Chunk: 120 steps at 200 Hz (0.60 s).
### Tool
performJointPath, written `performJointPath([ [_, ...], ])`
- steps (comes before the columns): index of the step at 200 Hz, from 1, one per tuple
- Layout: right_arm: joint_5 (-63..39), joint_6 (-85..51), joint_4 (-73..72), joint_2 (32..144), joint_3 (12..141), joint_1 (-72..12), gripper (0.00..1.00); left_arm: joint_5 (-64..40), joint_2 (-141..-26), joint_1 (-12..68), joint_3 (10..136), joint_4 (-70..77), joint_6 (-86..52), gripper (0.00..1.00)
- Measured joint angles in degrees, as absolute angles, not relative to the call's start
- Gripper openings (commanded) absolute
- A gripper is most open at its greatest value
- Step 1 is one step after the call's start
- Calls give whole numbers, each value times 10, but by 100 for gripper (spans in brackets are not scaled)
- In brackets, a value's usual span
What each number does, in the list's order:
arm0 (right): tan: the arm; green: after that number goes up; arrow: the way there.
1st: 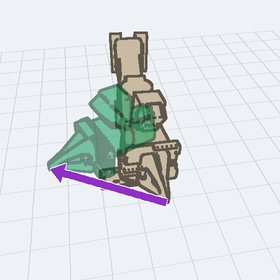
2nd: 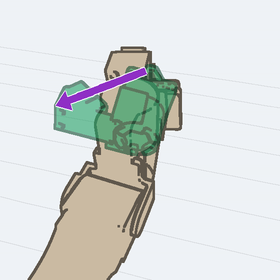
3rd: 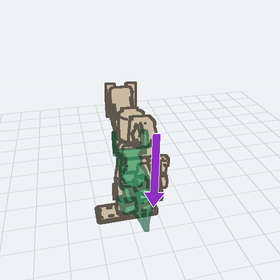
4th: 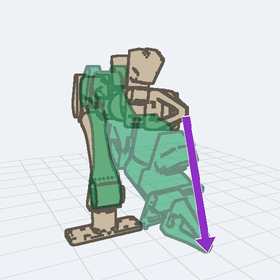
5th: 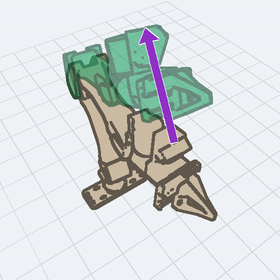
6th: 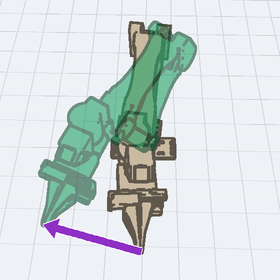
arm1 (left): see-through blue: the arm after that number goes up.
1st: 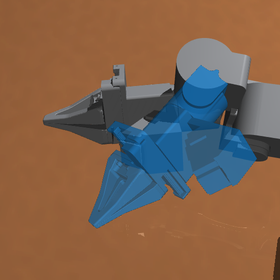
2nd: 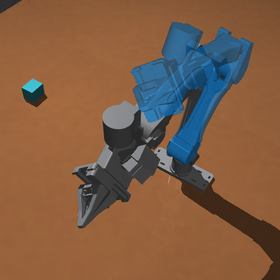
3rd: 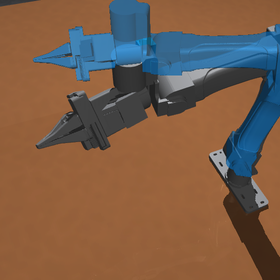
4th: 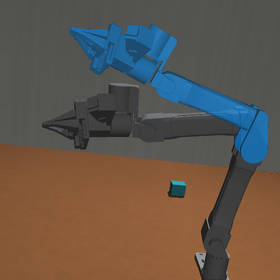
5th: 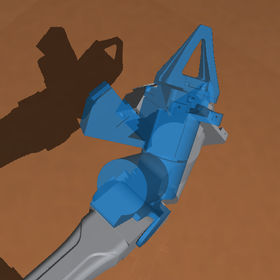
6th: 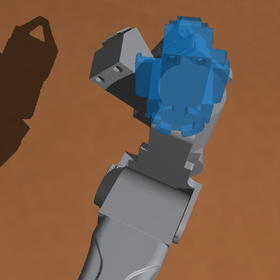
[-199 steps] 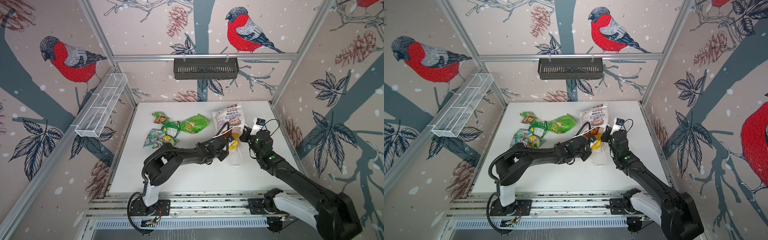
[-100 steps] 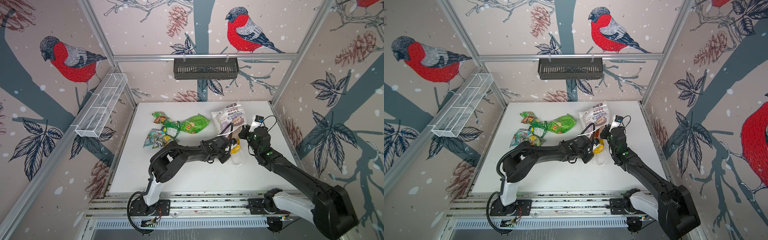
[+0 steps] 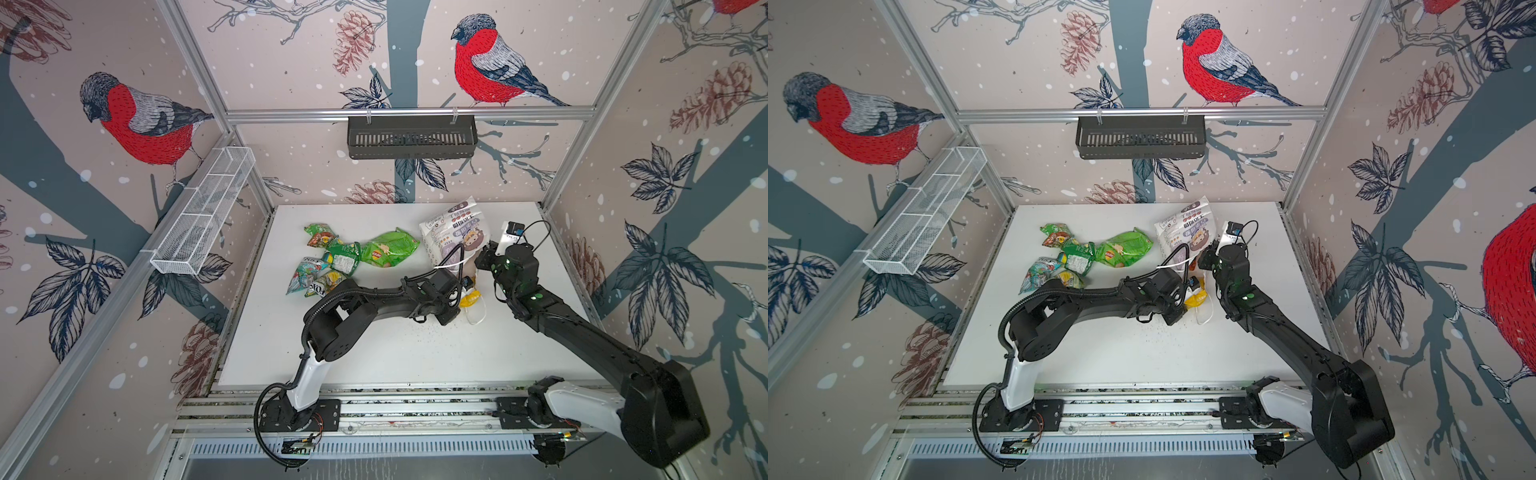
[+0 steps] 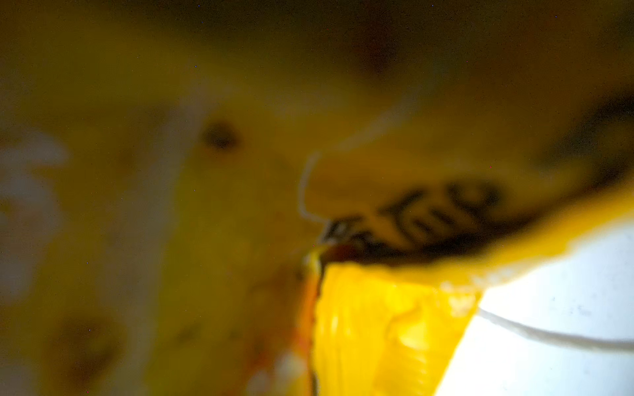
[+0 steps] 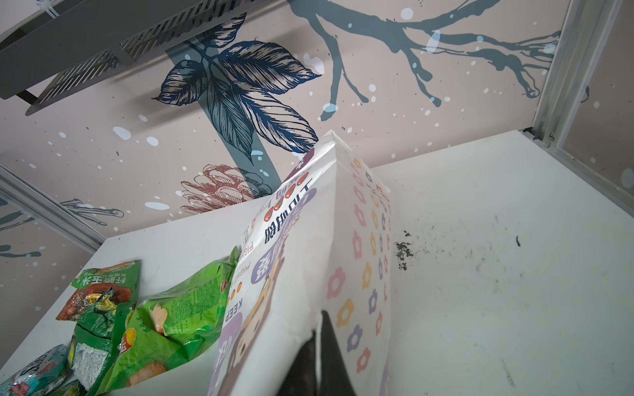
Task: Take the snacks out of the paper bag
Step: Pick up the snack from the paper bag.
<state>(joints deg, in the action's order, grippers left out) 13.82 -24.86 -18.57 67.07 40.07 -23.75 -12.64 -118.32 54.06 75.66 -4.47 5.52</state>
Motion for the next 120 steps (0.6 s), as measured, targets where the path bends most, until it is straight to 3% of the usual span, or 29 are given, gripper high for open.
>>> performJointPath([
  [49,150,-225,-217,690,400,-238,0,-239,-1147,531,743,-85,117,0],
  [120,156,-196,-248,711,403,-237,0,-371,-1190,515,821,-231,213,0],
])
